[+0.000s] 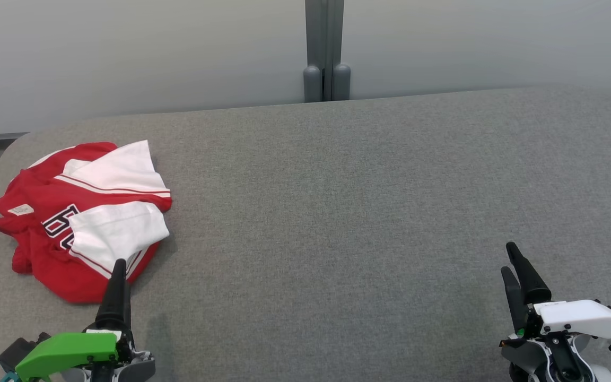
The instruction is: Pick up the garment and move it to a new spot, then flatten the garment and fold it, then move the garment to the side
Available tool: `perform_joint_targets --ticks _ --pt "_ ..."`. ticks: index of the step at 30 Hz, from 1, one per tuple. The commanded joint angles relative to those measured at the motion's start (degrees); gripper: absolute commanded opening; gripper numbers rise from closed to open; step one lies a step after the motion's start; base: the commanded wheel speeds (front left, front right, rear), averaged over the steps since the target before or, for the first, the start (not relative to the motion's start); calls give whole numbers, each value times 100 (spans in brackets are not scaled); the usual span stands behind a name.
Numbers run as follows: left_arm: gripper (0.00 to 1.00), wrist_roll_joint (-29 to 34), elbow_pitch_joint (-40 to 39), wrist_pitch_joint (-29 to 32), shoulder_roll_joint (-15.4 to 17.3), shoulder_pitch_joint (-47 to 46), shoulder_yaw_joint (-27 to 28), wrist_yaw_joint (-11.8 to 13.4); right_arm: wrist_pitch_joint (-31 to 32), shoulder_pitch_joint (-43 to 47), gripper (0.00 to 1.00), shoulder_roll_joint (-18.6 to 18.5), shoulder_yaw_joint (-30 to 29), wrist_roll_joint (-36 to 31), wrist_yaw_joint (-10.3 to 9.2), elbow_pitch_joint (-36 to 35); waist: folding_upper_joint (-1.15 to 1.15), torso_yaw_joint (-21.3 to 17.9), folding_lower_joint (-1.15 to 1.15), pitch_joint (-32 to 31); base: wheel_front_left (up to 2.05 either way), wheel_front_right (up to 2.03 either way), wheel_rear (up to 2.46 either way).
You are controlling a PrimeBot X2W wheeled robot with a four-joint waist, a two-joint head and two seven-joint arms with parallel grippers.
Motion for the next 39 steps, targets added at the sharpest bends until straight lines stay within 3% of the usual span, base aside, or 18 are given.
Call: perform_joint_targets --ticks 1,23,39 --pt "100 233 -116 -58 35 -137 -31 19 -60 -126 100 -31 18 -223 2 -88 0 -2 0 0 0 0 0" --pt "100 3045 -211 -579 132 -136 -545 280 -583 -99 100 -52 268 -3093 2 -215 0 -20 0 -29 0 0 0" --pt "100 4442 -234 -888 222 -152 -818 454 -892 -95 100 -62 396 -4562 3 -234 0 -29 0 -55 0 0 0"
